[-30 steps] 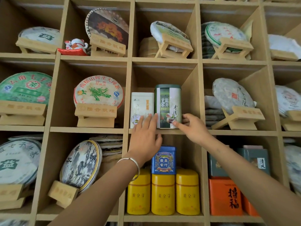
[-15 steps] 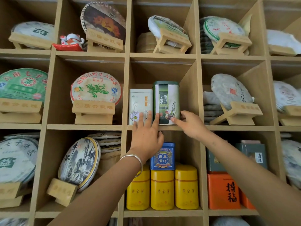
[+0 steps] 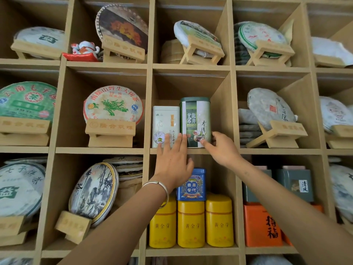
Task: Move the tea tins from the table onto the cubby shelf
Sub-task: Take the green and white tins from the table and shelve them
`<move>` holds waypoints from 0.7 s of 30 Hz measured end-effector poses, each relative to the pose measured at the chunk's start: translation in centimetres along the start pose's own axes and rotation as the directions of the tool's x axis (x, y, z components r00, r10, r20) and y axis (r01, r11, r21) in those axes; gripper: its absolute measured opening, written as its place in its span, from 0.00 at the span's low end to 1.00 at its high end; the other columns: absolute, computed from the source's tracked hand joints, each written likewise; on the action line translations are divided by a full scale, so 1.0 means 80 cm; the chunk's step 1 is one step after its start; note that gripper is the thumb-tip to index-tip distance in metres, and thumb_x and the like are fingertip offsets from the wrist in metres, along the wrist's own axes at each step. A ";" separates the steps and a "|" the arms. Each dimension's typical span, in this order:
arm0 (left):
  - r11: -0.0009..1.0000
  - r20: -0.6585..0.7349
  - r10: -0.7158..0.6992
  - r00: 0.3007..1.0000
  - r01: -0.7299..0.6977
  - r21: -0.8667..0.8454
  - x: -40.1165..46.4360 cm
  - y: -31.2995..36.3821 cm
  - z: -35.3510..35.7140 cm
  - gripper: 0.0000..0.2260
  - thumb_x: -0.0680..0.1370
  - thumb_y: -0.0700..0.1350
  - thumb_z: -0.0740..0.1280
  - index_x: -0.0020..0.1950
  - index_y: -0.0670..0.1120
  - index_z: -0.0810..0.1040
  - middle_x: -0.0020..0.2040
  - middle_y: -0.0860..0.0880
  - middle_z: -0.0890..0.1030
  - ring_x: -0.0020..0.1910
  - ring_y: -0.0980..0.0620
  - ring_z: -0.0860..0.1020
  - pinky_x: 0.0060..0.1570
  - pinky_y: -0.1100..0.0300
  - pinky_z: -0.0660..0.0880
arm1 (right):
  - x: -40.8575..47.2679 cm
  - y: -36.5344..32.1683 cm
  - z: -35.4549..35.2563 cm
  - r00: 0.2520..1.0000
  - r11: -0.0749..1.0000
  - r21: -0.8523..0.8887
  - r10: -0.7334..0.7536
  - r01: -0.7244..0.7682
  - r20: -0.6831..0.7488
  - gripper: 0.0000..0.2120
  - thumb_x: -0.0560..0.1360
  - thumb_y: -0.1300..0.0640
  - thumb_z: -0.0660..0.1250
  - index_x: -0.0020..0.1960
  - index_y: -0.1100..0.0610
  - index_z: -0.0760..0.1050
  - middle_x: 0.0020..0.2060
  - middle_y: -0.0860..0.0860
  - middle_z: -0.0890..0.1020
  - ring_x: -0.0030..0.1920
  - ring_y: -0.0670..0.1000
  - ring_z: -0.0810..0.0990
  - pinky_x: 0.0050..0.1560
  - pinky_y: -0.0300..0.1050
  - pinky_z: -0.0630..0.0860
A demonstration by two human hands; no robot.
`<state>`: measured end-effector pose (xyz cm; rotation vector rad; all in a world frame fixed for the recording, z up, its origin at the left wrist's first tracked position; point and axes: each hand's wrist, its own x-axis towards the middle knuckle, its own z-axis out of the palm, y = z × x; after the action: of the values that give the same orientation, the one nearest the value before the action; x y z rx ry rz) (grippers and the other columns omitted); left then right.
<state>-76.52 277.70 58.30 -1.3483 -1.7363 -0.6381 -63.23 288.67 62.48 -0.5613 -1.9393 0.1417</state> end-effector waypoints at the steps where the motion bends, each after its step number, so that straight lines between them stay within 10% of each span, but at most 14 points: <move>1: 1.000 -0.011 0.006 1.000 -0.006 -0.015 -0.001 -0.001 -0.001 0.31 0.80 0.57 0.52 0.79 0.48 0.45 0.80 0.48 0.51 0.78 0.42 0.45 0.74 0.43 0.45 | 0.000 0.001 0.000 1.000 1.000 0.002 -0.002 0.002 0.005 0.21 0.77 0.46 0.64 0.64 0.58 0.72 0.57 0.54 0.80 0.53 0.52 0.79 0.51 0.48 0.78; 21: 0.987 -0.074 0.158 0.985 -0.161 -0.032 -0.007 -0.009 -0.004 0.26 0.76 0.50 0.59 0.75 0.48 0.63 0.75 0.47 0.64 0.73 0.48 0.61 0.75 0.47 0.49 | -0.038 0.010 -0.007 0.955 0.950 -0.128 -0.292 0.284 -0.048 0.22 0.76 0.56 0.67 0.68 0.57 0.68 0.63 0.54 0.70 0.60 0.53 0.75 0.60 0.48 0.72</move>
<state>-77.06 276.91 58.05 -1.4560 -1.5486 -0.6236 -61.49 287.93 59.96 -0.3490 -1.9498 -0.1786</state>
